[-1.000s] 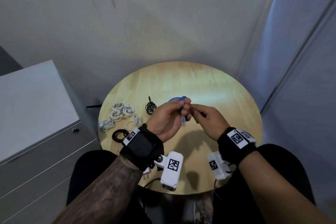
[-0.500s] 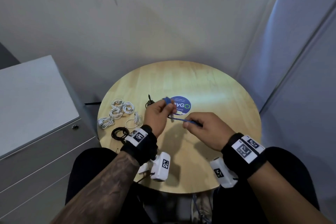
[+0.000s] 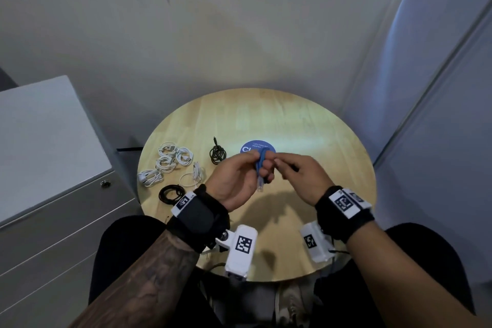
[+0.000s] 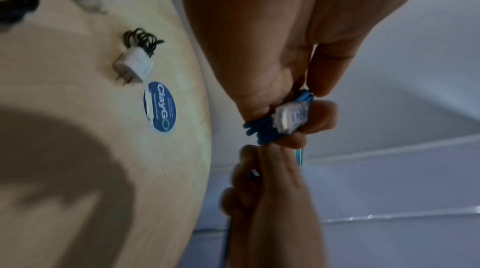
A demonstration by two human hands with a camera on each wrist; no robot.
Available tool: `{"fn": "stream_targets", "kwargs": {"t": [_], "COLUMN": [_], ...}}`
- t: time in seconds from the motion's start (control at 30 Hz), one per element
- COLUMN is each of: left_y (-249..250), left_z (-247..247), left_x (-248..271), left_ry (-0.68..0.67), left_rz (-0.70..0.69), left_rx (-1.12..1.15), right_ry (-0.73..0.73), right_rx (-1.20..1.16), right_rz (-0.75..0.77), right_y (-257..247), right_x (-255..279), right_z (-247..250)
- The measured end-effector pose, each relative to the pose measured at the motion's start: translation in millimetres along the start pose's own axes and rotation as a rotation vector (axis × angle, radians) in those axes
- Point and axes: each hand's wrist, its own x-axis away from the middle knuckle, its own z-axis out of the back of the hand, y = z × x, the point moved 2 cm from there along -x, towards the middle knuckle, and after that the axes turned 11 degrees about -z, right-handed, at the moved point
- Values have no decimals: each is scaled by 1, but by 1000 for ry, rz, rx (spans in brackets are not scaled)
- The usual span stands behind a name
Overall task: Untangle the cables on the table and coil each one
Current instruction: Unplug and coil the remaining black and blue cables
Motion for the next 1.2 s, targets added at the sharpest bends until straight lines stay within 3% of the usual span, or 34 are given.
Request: {"fn": "stream_targets", "kwargs": {"t": [0.17, 0.37, 0.43, 0.57, 0.67, 0.8, 0.9, 1.03, 1.13, 1.2], "left_y": [7, -2, -4, -9, -9, -8, 0, 19, 29, 28], "left_z": [25, 41, 43, 38, 38, 28, 16, 5, 4, 7], "left_x": [-13, -8, -7, -8, -3, 11, 16, 22, 20, 13], "left_ry": [238, 401, 396, 255, 136, 49, 3, 15, 98, 137], "left_rz": [-222, -348, -380, -381, -278, -46, 36, 30, -55, -159], "left_rx": [169, -268, -458, -806, -939, -808, -538, -108, 182, 198], "right_ry": [-154, -217, -224, -230, -85, 48, 69, 19, -71, -155], "right_rx": [155, 388, 431, 437, 461, 392, 245, -21, 9, 37], "right_rz": [-9, 79, 105, 126, 169, 186, 154, 56, 46, 20], "right_y": [3, -14, -23, -40, -50, -45, -34, -20, -10, -2], "right_x": [22, 31, 32, 29, 20, 3, -4, -2, 6, 13], "right_z": [-29, -29, -28, -18, 3, 19, 13, -5, -21, -33]}}
